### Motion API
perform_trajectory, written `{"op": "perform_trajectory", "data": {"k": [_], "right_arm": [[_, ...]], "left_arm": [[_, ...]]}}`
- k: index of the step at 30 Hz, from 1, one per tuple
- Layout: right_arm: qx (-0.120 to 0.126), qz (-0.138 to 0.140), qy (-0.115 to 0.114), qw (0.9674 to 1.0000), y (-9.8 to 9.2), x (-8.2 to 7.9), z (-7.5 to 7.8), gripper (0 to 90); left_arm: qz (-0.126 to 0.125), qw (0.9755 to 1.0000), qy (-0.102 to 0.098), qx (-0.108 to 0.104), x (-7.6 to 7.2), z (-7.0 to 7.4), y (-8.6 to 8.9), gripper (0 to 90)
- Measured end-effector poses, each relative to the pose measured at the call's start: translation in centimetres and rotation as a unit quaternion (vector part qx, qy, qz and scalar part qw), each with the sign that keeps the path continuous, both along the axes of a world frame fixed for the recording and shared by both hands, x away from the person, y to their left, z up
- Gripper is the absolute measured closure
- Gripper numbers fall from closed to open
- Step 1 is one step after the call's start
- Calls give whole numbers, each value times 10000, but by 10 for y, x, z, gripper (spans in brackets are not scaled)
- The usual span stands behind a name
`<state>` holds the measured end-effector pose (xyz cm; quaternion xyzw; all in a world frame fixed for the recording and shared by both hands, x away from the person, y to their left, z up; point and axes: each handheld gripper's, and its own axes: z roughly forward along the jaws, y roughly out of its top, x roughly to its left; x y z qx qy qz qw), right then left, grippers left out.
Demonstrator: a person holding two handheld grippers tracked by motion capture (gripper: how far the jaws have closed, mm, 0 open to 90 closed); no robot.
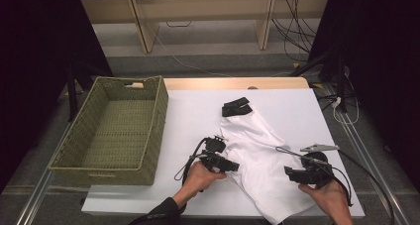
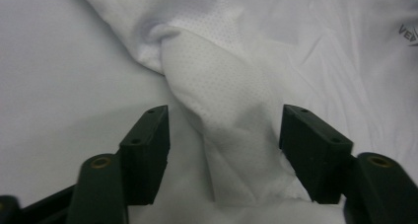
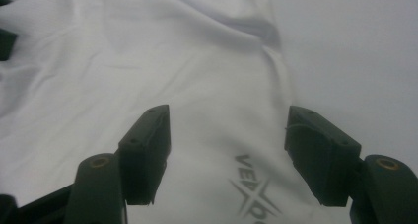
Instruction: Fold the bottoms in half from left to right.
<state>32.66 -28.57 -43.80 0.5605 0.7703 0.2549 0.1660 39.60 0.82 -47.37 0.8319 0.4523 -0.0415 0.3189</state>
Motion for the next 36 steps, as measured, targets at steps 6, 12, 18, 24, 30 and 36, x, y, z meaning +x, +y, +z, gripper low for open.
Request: {"op": "perform_trajectory", "data": {"k": [6,12,18,24,30,36], "right_arm": [[-67,-375,286,9989,-26,13,-10,481],[-106,-413,607,9972,-35,27,-21,532],[-142,-390,798,9959,-34,31,-23,577],[24,-180,1030,9945,-27,26,-19,891],[133,155,1166,9930,-2,14,-15,894],[177,379,1183,9921,30,1,-15,893]], "left_arm": [[-342,9990,224,-194,-7,-2,-3,553],[-370,9986,240,-281,-8,-5,1,728],[-459,9984,142,-294,-12,-4,1,858],[-518,9982,-1,-305,-17,3,12,872],[-517,9983,-29,-268,-20,11,38,871],[-455,9987,88,-233,-18,12,64,871]]}}
